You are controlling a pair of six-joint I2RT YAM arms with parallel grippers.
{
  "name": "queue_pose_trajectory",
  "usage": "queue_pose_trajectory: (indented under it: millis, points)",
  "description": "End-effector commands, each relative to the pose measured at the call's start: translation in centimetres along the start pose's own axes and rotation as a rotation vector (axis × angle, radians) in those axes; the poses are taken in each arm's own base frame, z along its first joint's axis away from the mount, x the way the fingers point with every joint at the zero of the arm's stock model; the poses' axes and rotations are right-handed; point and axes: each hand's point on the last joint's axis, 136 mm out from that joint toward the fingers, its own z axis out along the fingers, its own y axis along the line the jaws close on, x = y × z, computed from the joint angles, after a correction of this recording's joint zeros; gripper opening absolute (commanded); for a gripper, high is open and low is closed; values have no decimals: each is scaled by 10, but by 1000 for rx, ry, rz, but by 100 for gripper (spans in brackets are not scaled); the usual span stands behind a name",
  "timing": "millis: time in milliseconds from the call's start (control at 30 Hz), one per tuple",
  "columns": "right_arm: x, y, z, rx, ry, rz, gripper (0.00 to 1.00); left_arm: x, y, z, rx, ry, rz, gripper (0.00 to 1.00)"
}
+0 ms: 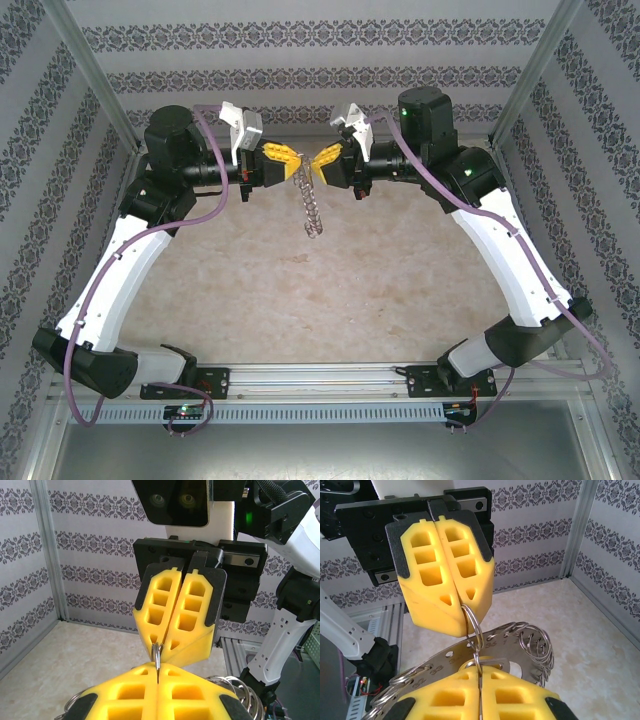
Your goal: Put the keys on the keyring
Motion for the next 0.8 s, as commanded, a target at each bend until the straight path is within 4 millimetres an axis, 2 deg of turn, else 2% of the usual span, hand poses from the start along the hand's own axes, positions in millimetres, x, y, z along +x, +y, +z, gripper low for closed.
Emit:
queue_pose_trajectory:
  millis: [0,633,767]
  points:
    - [-11,6,-2,-27,-30,-46,10,-16,-6,-5,17,-45,59,0]
    - [-11,11,7,-70,-20,-63,0,-15,0,-4,15,-46,51,0]
    - [-7,4,8,-11,2,-89,0,-17,0,-5,20,-52,50,0]
